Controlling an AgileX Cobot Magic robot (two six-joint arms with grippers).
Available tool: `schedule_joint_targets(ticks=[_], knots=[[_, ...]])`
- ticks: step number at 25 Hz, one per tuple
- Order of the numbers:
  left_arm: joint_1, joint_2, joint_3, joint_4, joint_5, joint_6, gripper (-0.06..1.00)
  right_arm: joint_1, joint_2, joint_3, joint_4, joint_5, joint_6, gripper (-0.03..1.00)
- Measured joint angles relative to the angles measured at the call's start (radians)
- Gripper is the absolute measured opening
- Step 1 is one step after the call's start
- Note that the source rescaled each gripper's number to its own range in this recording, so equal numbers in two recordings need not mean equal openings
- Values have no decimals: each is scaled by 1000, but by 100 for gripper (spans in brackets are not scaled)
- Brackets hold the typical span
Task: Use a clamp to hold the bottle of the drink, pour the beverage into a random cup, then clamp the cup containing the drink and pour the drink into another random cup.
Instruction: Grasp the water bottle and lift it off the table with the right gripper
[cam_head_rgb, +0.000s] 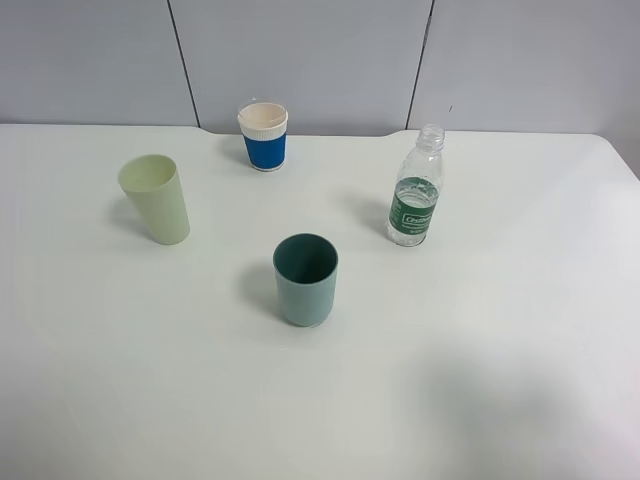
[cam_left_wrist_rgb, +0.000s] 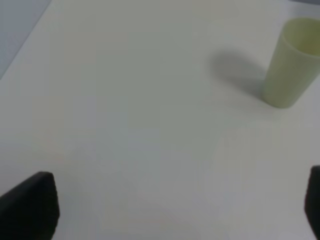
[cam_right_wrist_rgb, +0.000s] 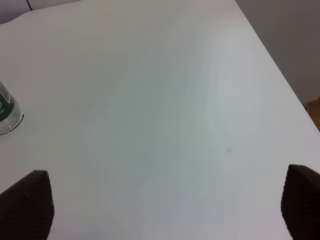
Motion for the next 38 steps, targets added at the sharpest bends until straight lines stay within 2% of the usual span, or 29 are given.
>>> schedule_joint_targets(ticks=[38], knots=[[0,0,0,0,0,0,100,0,0,0,-2,0,4,94]])
